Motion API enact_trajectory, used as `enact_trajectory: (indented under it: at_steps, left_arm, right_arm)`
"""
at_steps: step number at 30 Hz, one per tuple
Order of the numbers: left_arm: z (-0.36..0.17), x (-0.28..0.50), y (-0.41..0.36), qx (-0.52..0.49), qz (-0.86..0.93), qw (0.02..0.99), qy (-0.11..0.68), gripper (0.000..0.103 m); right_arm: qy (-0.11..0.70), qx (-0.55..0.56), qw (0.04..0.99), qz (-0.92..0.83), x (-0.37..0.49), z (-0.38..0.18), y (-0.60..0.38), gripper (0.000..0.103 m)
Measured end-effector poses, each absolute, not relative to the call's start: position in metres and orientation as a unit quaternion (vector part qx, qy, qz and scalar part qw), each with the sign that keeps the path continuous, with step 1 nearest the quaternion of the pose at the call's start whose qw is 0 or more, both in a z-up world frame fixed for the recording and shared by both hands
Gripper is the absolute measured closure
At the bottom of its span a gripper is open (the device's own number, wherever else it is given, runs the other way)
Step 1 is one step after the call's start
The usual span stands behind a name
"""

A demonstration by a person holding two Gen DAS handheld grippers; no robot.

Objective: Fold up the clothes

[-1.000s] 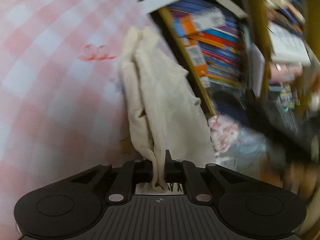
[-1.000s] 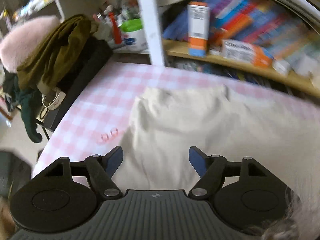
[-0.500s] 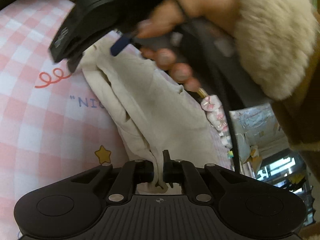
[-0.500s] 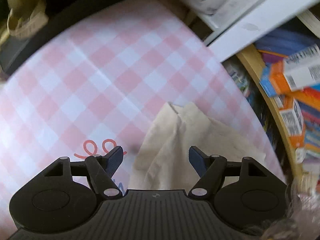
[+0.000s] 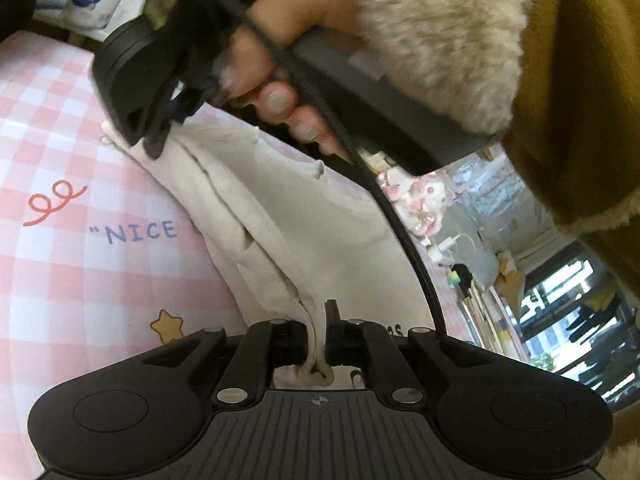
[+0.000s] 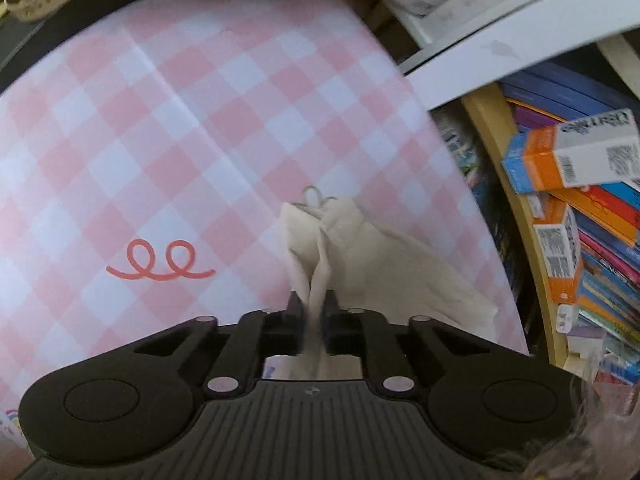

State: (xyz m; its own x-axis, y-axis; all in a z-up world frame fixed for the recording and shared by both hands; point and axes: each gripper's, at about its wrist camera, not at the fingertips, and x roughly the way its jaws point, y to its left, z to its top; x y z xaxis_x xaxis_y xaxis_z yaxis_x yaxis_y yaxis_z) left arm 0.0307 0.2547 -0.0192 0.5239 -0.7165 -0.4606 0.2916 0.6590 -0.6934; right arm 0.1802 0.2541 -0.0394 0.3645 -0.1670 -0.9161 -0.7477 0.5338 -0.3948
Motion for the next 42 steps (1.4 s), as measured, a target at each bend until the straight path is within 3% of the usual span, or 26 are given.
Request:
enact_trajectory:
  at_steps: [8, 23, 42]
  left_arm:
    - [0.006, 0.023, 0.243, -0.244, -0.323, 0.843, 0.355, 0.098]
    - [0.052, 0.014, 0.143, -0.152, -0.35, 0.871, 0.309, 0.098]
    - [0.063, 0.004, -0.027, -0.094, -0.191, 0.918, 0.335, 0.098]
  right_arm:
    - [0.493, -0.402, 0.746, 0.2, 0.185, 0.02, 0.207, 0.096]
    - [0.458, -0.329, 0.807, 0.176, 0.182, 0.083, 0.065, 0.096]
    - [0.383, -0.249, 0.831, 0.316, 0.203, 0.074, -0.11, 0.096]
